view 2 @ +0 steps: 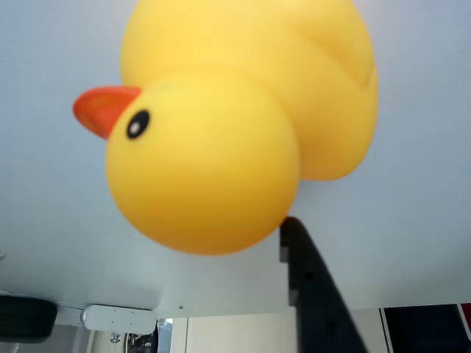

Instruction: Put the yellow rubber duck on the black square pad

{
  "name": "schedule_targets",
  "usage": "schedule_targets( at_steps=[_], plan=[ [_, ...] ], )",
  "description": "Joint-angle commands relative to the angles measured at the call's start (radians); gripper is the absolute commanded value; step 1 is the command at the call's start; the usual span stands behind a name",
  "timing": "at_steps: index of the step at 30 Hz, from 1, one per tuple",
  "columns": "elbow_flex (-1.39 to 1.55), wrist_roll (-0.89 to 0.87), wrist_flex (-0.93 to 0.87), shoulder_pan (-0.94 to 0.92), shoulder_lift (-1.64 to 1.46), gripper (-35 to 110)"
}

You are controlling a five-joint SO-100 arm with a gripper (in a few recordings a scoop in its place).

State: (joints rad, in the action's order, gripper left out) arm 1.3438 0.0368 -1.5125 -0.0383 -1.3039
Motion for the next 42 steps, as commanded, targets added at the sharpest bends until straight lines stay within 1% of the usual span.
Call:
schedule_targets(
  at_steps=[1,15,32,39,42],
  plan=[
    [-0.02,0.008,-0.018,-0.026,-0.044,49],
    [-0.005,0.0,-0.02,-0.028,0.026,49],
    [0.1,-0.002,-0.021,-0.032,-0.074,49],
    [0.1,0.009,-0.02,-0.144,-0.066,49],
    [0.1,0.009,-0.02,-0.161,-0.072,49]
  ],
)
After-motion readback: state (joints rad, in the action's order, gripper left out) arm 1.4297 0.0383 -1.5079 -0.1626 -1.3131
